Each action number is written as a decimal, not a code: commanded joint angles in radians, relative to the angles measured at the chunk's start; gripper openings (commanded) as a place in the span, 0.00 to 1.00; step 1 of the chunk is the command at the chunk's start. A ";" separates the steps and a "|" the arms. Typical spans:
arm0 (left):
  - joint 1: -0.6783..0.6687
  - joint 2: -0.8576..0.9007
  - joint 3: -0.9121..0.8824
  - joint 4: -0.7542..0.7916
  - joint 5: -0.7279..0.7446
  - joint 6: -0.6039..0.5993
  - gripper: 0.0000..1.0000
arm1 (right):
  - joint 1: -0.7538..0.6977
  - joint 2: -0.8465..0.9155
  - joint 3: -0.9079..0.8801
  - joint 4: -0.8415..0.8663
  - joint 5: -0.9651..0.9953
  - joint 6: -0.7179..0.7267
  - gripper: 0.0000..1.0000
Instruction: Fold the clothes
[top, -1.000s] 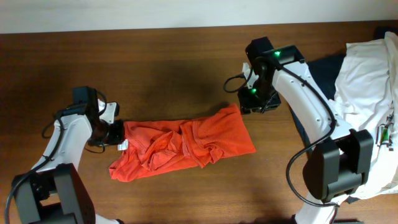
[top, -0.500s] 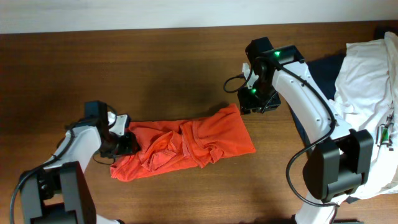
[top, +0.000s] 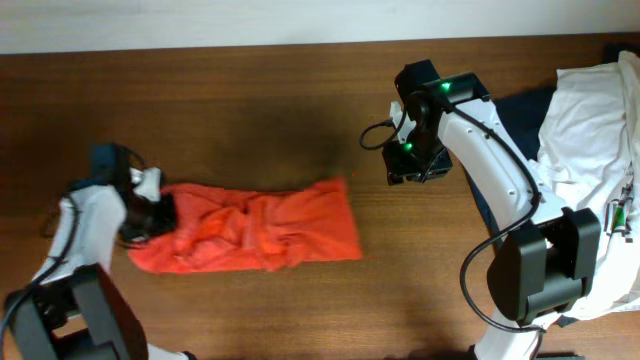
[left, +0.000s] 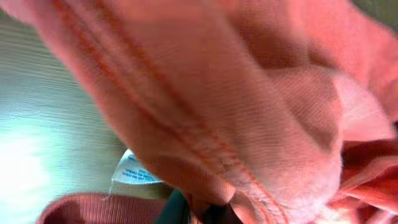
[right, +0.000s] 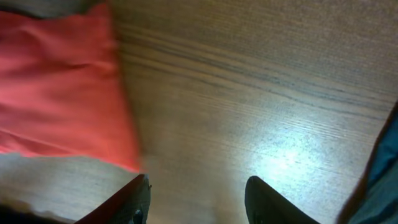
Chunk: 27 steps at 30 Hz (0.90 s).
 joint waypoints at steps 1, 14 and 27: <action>0.072 -0.005 0.129 -0.063 -0.039 -0.055 0.05 | -0.027 -0.002 0.004 0.000 0.013 0.000 0.53; -0.376 -0.005 0.185 -0.075 0.564 -0.134 0.04 | -0.029 -0.002 -0.003 -0.001 0.010 0.000 0.53; -0.584 -0.004 0.176 -0.016 0.428 -0.248 0.16 | -0.029 -0.002 -0.012 0.007 0.010 0.000 0.57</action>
